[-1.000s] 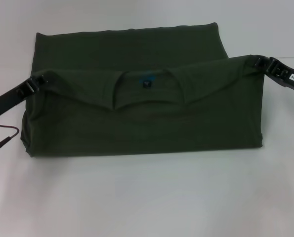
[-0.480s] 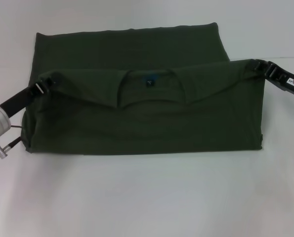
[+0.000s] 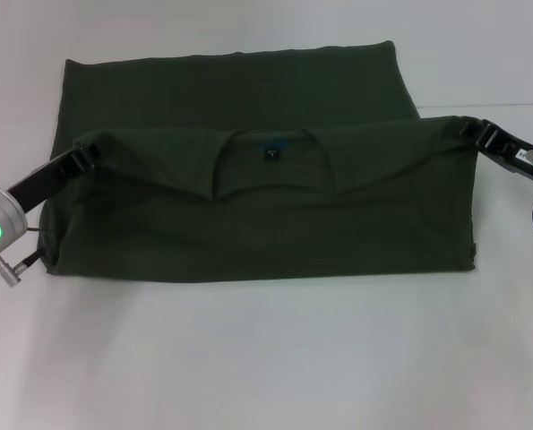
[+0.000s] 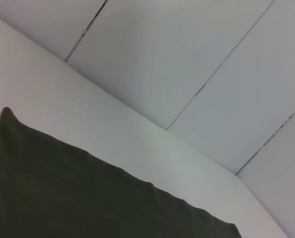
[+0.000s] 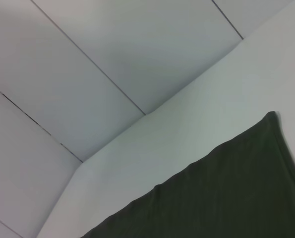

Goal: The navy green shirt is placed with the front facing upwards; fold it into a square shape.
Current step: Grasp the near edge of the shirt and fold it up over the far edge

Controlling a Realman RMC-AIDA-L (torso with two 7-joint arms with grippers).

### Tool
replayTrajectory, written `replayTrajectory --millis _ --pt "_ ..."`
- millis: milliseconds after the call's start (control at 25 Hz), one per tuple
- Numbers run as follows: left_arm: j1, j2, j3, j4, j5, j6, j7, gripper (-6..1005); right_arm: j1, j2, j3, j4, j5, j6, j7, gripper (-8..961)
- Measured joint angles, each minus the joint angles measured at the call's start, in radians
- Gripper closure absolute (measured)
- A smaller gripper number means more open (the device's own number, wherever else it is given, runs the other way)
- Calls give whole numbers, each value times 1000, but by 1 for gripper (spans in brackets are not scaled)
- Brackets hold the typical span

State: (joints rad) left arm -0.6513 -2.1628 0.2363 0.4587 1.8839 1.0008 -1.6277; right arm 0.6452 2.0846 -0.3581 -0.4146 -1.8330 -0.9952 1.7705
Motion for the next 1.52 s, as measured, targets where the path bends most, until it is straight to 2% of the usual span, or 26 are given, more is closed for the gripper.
replayTrajectory --millis 480,840,920,1160,1320,1360,1480,1520 --pt "-2 -2 -4 -42 -45 -36 58 840 12 2 -5 9 0 23 -3 931" --pt "5 -3 -8 -96 -171 -37 208 836 22 2 -7 26 0 37 -28 848" --pt "6 -3 -9 -97 -176 -46 213 766 22 2 -7 27 0 36 -28 829" --pt "14 -2 -22 -95 -179 -61 202 546 12 1 -2 23 7 31 -29 618" --pt "38 4 -10 -69 -168 -11 125 385 -12 -6 0 17 33 -9 -28 422" --pt "49 7 -2 -53 -162 20 97 376 -21 -8 0 12 38 -34 -27 373" --pt "98 16 54 15 -149 138 -1 348 -48 -17 -5 -9 42 -103 -18 128" --pt "115 21 82 41 -143 162 -48 339 -58 -22 -8 -15 40 -127 -12 113"
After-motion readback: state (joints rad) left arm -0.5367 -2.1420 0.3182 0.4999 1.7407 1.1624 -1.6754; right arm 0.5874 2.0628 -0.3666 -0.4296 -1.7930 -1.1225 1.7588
